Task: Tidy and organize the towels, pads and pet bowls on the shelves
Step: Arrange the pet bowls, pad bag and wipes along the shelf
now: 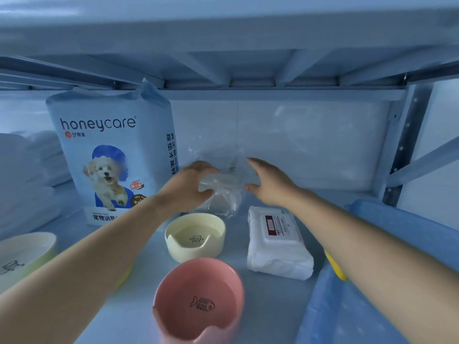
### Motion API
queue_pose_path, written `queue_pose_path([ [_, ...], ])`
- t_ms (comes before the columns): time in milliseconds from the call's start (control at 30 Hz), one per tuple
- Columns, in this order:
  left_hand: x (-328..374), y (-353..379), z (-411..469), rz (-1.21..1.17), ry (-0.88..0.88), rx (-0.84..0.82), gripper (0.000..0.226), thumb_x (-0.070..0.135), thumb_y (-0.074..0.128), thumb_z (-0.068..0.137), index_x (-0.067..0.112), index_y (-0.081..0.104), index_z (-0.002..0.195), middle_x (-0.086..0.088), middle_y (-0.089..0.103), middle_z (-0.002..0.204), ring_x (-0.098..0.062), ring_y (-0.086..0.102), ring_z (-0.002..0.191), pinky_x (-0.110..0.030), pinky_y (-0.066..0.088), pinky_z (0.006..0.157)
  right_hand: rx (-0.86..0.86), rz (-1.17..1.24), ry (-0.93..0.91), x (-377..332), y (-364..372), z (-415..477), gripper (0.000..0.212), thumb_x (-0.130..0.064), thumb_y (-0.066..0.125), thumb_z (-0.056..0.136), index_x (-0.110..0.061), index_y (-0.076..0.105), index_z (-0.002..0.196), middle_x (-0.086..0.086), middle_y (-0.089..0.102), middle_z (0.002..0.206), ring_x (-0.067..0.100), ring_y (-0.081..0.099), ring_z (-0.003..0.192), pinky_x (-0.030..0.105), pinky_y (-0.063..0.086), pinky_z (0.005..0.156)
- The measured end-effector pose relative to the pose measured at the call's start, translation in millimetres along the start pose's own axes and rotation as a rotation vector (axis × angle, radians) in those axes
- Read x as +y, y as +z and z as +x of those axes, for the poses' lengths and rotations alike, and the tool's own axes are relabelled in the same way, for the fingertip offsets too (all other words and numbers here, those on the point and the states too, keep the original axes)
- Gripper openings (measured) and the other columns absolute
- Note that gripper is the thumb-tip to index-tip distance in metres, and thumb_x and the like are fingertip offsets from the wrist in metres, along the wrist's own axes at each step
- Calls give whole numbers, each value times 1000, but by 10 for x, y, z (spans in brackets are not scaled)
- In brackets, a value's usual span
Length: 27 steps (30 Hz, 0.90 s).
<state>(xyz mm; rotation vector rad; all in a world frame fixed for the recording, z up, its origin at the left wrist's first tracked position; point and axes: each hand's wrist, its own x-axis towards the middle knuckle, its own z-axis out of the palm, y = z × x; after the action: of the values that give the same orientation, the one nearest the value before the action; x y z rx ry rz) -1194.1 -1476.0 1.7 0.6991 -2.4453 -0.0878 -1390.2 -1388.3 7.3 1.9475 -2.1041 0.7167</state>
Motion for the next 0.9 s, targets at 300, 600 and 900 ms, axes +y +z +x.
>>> queue_pose_path([
  [300,980,-104,-619,-201,171,-110,26,20,65,83,26,65,108,13,62,104,-5,57,98,0,33,74,96,52,14,-93,-609,-1158,34,-18,68,82,-17,63,116,0,63,117,13,55,106,15,35,82],
  [600,1683,30,-1612,-323,375,-260,32,27,62,83,33,60,114,15,58,116,-2,51,106,-21,40,92,10,82,189,-575,-715,-2696,23,-21,68,82,-24,67,105,-8,64,109,6,56,100,11,41,83],
  [900,1948,422,-2160,-287,458,-307,65,63,34,81,26,46,134,6,39,139,-11,39,127,-8,21,97,-286,-166,420,-780,-690,-3743,55,-49,32,96,-25,26,145,-7,16,155,8,11,142,23,8,114],
])
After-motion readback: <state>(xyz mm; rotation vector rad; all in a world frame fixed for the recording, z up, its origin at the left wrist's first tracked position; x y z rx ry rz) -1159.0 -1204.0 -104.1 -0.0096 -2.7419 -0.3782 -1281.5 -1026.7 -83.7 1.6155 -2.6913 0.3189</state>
